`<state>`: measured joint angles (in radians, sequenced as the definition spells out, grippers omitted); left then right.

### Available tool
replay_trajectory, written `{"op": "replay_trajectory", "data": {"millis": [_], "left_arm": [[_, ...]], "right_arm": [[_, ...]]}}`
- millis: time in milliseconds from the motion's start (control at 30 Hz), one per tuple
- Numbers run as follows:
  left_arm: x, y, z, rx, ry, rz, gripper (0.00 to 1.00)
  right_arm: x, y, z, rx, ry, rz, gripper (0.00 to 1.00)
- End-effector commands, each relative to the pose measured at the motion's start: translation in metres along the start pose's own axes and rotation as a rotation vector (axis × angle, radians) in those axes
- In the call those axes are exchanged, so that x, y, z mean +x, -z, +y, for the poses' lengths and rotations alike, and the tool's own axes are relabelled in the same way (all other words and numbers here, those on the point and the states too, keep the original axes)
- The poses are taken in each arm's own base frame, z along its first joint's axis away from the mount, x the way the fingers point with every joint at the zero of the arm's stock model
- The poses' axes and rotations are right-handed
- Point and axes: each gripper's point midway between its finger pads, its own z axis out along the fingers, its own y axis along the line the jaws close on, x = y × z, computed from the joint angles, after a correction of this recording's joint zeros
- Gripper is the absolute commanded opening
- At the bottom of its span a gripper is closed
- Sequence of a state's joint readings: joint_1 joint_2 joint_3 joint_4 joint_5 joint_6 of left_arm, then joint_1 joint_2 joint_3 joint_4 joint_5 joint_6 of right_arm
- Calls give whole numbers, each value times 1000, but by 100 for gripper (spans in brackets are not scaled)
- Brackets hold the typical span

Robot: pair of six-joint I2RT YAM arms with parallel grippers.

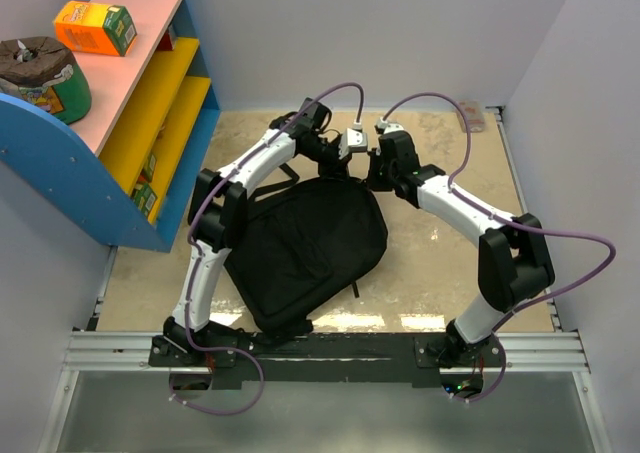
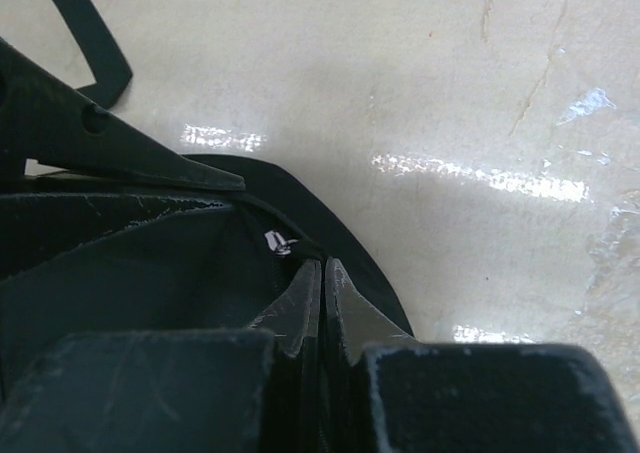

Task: Pack the student bag
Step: Zip the student bag at the center of the board.

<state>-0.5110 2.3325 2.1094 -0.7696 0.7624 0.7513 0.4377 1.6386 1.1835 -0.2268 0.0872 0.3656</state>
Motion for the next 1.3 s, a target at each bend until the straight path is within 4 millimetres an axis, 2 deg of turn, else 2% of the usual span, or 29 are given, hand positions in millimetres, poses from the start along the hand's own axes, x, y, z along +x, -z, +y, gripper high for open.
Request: {"op": "replay_trajectory", "data": {"millis": [0, 33, 100, 200, 400, 567, 667, 700, 767, 800, 833, 1000, 1100, 1167, 1233, 1267], "left_arm": [[13, 24, 36, -188, 42, 59, 0], [19, 31, 43, -225, 62, 72, 0], [19, 42, 49, -251, 88, 57, 0], [24, 53, 51, -278, 103, 66, 0], [31, 59, 43, -293, 127, 85, 1], [34, 78, 45, -320, 187, 71, 1], [44, 99, 52, -369, 222, 69, 1], [56, 106, 53, -382, 246, 82, 1], [62, 120, 57, -420, 257, 85, 0], [75, 124, 56, -424, 278, 97, 0], [79, 128, 57, -436, 285, 104, 0], [93, 134, 47, -438, 307, 122, 0], [97, 138, 44, -466, 336, 129, 0], [98, 147, 47, -510, 349, 114, 0], [111, 149, 40, -515, 380, 117, 0], [110, 160, 48, -560, 391, 81, 0]], "right_arm": [[-44, 18, -7, 48, 15, -150, 0], [-43, 19, -9, 55, 11, -150, 0], [-39, 24, -12, 66, 8, -154, 0], [-30, 30, -17, 72, 1, -143, 0], [-17, 47, -26, 93, -6, -137, 0], [-2, 60, -39, 136, -14, -122, 0], [13, 65, -44, 142, -27, -93, 0], [16, 66, -43, 136, -33, -88, 0], [26, 72, -46, 136, -44, -78, 0], [28, 75, -45, 125, -54, -77, 0], [31, 76, -45, 121, -60, -74, 0], [42, 85, -44, 99, -82, -59, 0], [57, 88, -45, 91, -107, -33, 0], [68, 94, -42, 59, -126, -17, 0], [77, 99, -40, 35, -154, -14, 0], [82, 102, -37, 22, -159, -4, 0]]}}
